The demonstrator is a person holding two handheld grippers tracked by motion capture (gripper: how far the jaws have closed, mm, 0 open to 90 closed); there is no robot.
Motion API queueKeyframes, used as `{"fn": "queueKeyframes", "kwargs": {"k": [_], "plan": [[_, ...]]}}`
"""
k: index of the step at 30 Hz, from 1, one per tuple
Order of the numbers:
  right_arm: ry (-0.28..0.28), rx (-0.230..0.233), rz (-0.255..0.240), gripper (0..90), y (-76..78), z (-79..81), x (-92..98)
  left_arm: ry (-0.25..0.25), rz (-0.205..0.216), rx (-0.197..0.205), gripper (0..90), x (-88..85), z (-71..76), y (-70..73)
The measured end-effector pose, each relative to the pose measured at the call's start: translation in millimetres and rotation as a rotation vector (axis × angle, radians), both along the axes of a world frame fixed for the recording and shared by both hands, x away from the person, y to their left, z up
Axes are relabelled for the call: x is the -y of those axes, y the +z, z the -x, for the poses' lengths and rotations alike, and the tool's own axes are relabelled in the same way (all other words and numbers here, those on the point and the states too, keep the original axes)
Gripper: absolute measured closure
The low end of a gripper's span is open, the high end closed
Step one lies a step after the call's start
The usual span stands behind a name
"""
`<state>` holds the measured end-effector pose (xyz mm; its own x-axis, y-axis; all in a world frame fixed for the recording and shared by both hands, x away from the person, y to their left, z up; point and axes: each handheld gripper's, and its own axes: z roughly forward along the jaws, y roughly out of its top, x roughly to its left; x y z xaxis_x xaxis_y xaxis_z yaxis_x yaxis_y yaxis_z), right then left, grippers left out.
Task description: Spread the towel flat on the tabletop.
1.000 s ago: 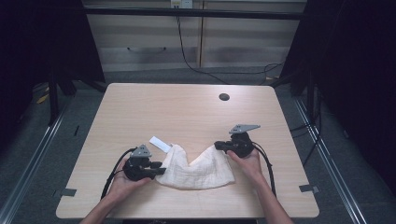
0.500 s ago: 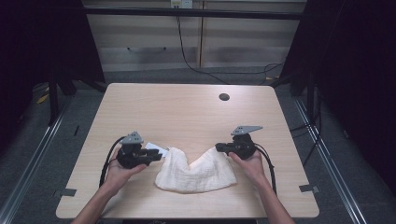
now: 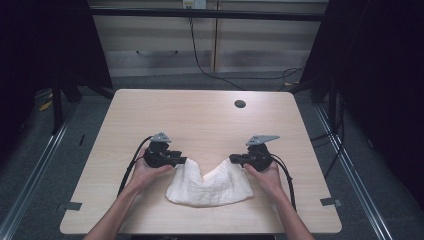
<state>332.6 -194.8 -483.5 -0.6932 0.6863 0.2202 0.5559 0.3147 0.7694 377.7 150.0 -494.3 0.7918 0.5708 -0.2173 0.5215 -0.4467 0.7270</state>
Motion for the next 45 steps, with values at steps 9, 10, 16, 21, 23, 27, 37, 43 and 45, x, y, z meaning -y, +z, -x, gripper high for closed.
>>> {"fn": "queueKeyframes", "kwargs": {"k": [9, 10, 16, 21, 23, 27, 37, 43, 45], "plan": [[0.005, -0.008, 0.009, 86.1, -2.4, 0.6, -0.7, -0.034, -0.030, -0.001, 63.7, 4.0, 1.2, -8.4], [0.003, -0.010, 0.009, 86.0, -3.5, -0.4, -0.2, -0.054, -0.036, 0.008, 64.1, 5.3, 2.9, -8.5], [0.004, -0.011, 0.014, 85.5, -4.4, -0.3, 0.2, -0.075, -0.087, 0.065, 65.3, 12.8, 11.1, -7.6], [0.000, -0.013, 0.014, 85.8, -4.4, -0.2, 1.4, -0.087, -0.086, 0.073, 86.6, 13.8, 12.9, -9.3], [-0.003, -0.019, 0.008, 85.9, -4.1, 0.0, 2.3, -0.085, -0.081, 0.067, 87.8, 13.5, 12.8, -9.6], [-0.005, -0.019, 0.004, 86.2, -4.5, -0.2, 3.0, -0.068, -0.044, 0.042, 88.3, 10.3, 11.2, -11.2], [-0.013, -0.004, -0.016, 86.4, 2.3, 2.6, 7.9, -0.035, 0.032, 0.048, 88.3, -5.6, 11.0, 1.8], [-0.022, 0.016, -0.045, 86.9, 10.7, 3.4, 15.7, 0.002, 0.093, 0.068, 88.3, -16.7, 12.2, 14.8], [-0.026, 0.027, -0.075, 87.0, 18.8, 5.4, 19.1, -0.019, 0.102, 0.092, 88.3, -19.3, 12.1, 25.2]]}}
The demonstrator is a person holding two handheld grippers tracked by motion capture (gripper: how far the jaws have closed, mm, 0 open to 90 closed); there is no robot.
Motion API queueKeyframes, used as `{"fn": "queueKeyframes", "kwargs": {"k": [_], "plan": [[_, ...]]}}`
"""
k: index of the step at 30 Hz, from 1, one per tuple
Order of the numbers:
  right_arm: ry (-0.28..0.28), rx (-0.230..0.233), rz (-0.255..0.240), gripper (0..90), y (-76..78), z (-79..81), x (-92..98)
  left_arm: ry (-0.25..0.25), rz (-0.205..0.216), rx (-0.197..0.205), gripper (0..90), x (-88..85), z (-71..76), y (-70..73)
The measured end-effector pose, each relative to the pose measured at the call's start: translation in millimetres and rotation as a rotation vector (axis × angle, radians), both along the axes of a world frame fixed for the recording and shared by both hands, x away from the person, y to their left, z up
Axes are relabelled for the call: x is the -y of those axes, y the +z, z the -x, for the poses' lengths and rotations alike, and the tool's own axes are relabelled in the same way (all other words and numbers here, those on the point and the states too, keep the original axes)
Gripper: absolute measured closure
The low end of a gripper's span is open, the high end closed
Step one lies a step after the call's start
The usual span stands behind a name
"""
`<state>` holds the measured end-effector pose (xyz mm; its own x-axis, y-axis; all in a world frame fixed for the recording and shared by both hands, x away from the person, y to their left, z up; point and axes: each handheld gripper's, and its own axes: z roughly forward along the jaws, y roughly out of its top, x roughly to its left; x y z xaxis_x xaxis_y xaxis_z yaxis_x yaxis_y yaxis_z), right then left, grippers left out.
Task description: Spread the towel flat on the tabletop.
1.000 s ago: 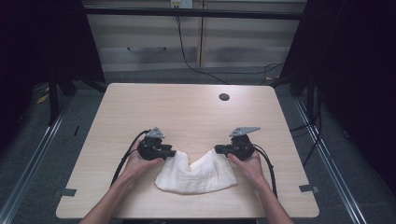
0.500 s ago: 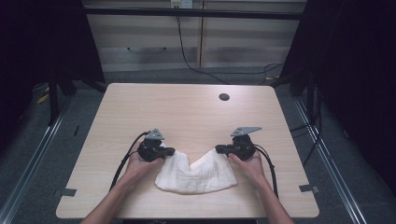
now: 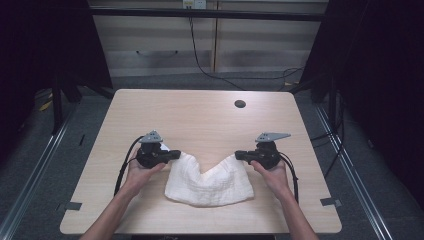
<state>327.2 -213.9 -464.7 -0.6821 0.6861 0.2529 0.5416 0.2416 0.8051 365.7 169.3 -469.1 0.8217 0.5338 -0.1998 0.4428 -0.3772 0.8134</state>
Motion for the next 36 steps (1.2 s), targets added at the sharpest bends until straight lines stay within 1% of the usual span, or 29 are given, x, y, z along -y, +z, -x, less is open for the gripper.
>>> {"fn": "queueKeyframes", "kwargs": {"k": [1, 2, 3, 4, 7, 8, 9, 10, 11, 12, 13, 14, 18, 19, 21, 22, 24, 25, 26, 27, 28, 29, 30, 31, 32, 33, 34, 35, 36], "plan": [[-0.002, 0.008, 0.007, 87.1, 3.5, 0.4, 0.9, 0.000, 0.000, 0.000, 88.3, 0.0, 0.0, 0.0], [-0.006, 0.014, 0.009, 87.1, 6.9, 0.2, 2.1, 0.005, 0.014, 0.013, 88.3, -1.5, -0.2, 6.9], [-0.006, 0.014, 0.009, 87.1, 6.9, 0.2, 2.1, 0.005, 0.014, 0.013, 88.4, -1.5, -0.2, 6.9], [-0.013, 0.028, 0.009, 87.2, 16.1, -1.6, 4.5, 0.016, 0.025, 0.028, 88.3, -4.1, -1.8, 15.3], [-0.015, 0.058, 0.011, 87.2, 30.4, -5.0, 5.9, 0.030, 0.044, 0.052, 88.4, -9.6, -4.8, 30.5], [-0.015, 0.058, 0.011, 87.2, 30.4, -5.0, 5.9, 0.030, 0.044, 0.052, 88.4, -9.6, -4.8, 30.5], [-0.017, 0.068, 0.009, 87.2, 36.1, -6.0, 6.3, 0.032, 0.050, 0.066, 88.4, -11.9, -5.5, 36.9], [-0.018, 0.093, 0.001, 87.2, 48.4, -8.9, 7.1, 0.040, 0.054, 0.077, 88.4, -14.0, -6.1, 42.0], [-0.019, 0.101, 0.002, 87.3, 52.4, -10.0, 7.2, 0.053, 0.071, 0.092, 88.4, -17.9, -7.5, 50.5], [-0.022, 0.109, -0.002, 87.3, 57.6, -11.5, 7.0, 0.058, 0.079, 0.099, 88.4, -20.2, -8.7, 55.3], [-0.021, 0.119, 0.001, 87.3, 62.9, -13.0, 6.9, 0.058, 0.079, 0.099, 88.4, -20.2, -8.7, 55.3], [-0.021, 0.119, 0.001, 87.3, 62.9, -13.0, 6.9, 0.068, 0.087, 0.108, 88.4, -22.1, -9.7, 59.7], [-0.022, 0.162, -0.003, 87.3, 84.2, -18.7, 7.1, 0.100, 0.116, 0.156, 88.4, -29.9, -12.2, 80.1], [-0.022, 0.162, -0.003, 87.3, 84.2, -18.7, 7.1, 0.100, 0.116, 0.156, 88.4, -29.9, -12.2, 80.1], [-0.034, 0.180, -0.012, 87.4, 93.4, -23.5, 9.5, 0.115, 0.117, 0.167, 88.4, -32.1, -14.3, 86.8], [-0.034, 0.180, -0.012, 87.4, 93.4, -23.5, 9.5, 0.122, 0.121, 0.172, 88.4, -33.2, -16.2, 89.9], [-0.047, 0.188, -0.021, 87.4, 101.8, -30.7, 12.1, 0.144, 0.122, 0.181, 88.4, -34.9, -24.1, 98.4], [-0.047, 0.188, -0.021, 87.4, 101.8, -30.7, 12.1, 0.144, 0.122, 0.181, 88.4, -34.9, -24.1, 98.4], [-0.053, 0.191, -0.043, 87.4, 107.2, -36.0, 13.8, 0.159, 0.142, 0.180, 88.4, -35.5, -28.1, 105.2], [-0.054, 0.194, -0.065, 87.4, 110.2, -37.7, 14.2, 0.159, 0.142, 0.180, 88.4, -35.5, -28.1, 105.2], [-0.052, 0.203, -0.074, 87.4, 113.9, -38.5, 13.8, 0.159, 0.181, 0.181, 88.4, -33.7, -29.7, 113.1], [-0.053, 0.211, -0.070, 87.4, 118.0, -39.1, 12.7, 0.159, 0.166, 0.200, 88.4, -31.3, -30.4, 116.9], [-0.053, 0.211, -0.070, 87.4, 118.0, -39.1, 12.7, 0.159, 0.166, 0.200, 88.4, -31.3, -30.4, 116.9], [-0.050, 0.222, -0.060, 87.4, 125.5, -42.1, 11.0, 0.161, 0.151, 0.216, 88.4, -29.2, -32.3, 121.0], [-0.053, 0.223, -0.056, 87.4, 127.4, -43.3, 10.6, 0.170, 0.155, 0.218, 88.4, -28.2, -36.8, 124.7], [-0.053, 0.223, -0.056, 87.4, 127.4, -43.3, 10.6, 0.170, 0.155, 0.218, 88.4, -28.2, -36.8, 124.7], [-0.062, 0.218, -0.055, 87.4, 131.0, -49.1, 12.0, 0.190, 0.158, 0.211, 88.4, -28.9, -43.7, 127.6], [-0.062, 0.218, -0.055, 87.4, 131.0, -49.1, 12.0, 0.190, 0.158, 0.211, 88.4, -28.9, -43.7, 127.6], [-0.078, 0.213, -0.047, 87.4, 132.7, -54.9, 14.2, 0.209, 0.149, 0.200, 88.4, -28.5, -51.8, 128.7]]}}
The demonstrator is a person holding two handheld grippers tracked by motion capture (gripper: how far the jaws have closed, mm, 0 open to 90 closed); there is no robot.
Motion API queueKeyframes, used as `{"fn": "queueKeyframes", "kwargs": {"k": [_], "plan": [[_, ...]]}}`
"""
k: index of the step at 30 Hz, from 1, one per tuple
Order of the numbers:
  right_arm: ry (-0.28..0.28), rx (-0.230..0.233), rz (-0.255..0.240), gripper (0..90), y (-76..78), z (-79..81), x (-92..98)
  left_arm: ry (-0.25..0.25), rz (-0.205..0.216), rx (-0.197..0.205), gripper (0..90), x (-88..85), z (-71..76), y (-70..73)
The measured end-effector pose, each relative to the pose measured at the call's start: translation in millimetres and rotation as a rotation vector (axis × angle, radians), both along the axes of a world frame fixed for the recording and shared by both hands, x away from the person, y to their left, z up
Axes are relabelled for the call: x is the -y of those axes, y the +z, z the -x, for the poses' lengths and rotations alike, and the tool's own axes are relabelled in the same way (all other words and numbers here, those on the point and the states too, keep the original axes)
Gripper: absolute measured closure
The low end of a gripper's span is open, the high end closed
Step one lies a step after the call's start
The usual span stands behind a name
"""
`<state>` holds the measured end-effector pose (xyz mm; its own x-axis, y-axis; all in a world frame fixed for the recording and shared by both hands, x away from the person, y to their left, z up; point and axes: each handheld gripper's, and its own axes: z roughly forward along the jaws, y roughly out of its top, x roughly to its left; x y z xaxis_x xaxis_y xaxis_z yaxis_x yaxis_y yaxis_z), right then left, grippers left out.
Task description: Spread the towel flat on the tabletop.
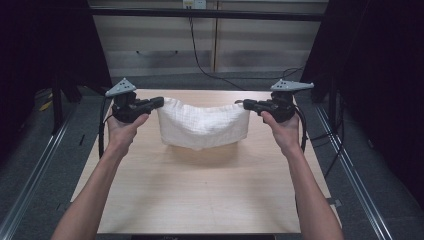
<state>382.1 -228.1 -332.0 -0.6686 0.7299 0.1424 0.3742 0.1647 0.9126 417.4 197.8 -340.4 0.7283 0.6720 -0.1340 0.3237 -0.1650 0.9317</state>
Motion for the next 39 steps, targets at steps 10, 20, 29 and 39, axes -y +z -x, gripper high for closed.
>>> {"fn": "queueKeyframes", "kwargs": {"k": [10, 20, 29, 39], "plan": [[-0.076, 0.013, 0.006, 87.5, 16.6, -24.1, 18.6, 0.027, 0.062, 0.033, 88.4, 1.4, -13.4, 14.4], [-0.062, 0.035, -0.030, 87.5, 24.1, -16.6, 19.6, -0.015, 0.046, 0.066, 88.4, 10.6, -6.2, 20.7], [-0.020, -0.033, -0.019, 87.5, -26.8, 13.2, 16.8, -0.046, 0.016, 0.010, 88.4, 9.2, 11.2, -21.9], [0.002, -0.049, -0.015, 87.5, -47.7, 39.8, 18.5, -0.070, -0.002, 0.007, 88.3, -6.1, 42.9, -41.2]]}}
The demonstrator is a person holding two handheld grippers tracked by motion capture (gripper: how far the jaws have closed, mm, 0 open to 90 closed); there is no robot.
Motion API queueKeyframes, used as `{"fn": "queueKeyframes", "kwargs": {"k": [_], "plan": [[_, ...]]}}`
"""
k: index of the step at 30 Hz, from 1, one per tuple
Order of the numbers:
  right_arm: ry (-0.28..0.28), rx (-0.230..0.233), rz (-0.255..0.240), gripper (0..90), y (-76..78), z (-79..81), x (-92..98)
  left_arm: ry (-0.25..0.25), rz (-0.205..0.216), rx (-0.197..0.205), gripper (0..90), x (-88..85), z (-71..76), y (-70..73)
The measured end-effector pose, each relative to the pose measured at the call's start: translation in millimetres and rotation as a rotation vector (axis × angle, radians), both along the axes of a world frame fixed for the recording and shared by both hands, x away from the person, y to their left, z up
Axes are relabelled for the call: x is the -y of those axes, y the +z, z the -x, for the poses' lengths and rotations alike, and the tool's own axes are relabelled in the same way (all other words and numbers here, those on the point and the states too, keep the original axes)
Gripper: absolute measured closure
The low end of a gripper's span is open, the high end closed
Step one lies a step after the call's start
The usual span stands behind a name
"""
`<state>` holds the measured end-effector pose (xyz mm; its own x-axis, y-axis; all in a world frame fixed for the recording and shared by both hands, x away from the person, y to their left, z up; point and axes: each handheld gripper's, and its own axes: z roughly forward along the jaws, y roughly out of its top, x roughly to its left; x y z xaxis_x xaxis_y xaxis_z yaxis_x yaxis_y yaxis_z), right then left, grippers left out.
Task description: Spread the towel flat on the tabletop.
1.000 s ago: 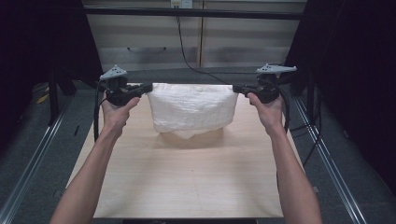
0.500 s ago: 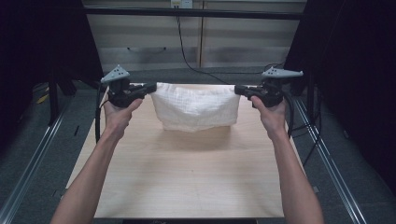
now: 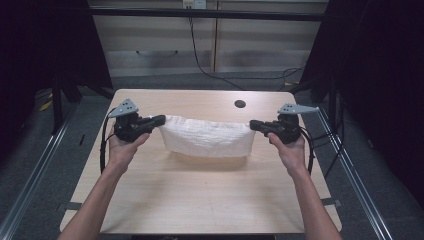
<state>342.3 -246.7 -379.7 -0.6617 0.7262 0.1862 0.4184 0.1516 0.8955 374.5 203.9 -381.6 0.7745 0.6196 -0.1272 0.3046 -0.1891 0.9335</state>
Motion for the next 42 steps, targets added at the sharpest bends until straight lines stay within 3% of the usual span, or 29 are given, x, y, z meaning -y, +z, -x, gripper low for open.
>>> {"fn": "queueKeyframes", "kwargs": {"k": [7, 13, 20, 29, 38, 42], "plan": [[0.023, -0.028, 0.022, 87.4, -15.8, 17.3, -1.7, -0.017, -0.016, -0.037, 88.3, -8.0, 15.8, -25.4], [0.036, -0.060, 0.008, 87.4, -35.6, 28.4, -2.0, -0.026, -0.021, -0.071, 88.2, -12.9, 25.6, -41.7], [0.042, -0.079, 0.013, 87.4, -48.4, 39.6, -1.1, -0.041, -0.040, -0.102, 88.2, -9.5, 33.5, -55.0], [0.054, -0.090, 0.027, 87.3, -55.8, 52.6, 3.3, -0.074, -0.086, -0.126, 88.1, -9.2, 42.5, -59.7], [0.091, -0.146, 0.089, 87.2, -73.3, 68.4, -0.7, -0.101, -0.143, -0.144, 87.8, -9.0, 60.6, -71.4], [0.101, -0.161, 0.086, 86.9, -78.3, 73.0, -1.8, -0.113, -0.158, -0.149, 87.8, -9.2, 66.2, -75.4]]}}
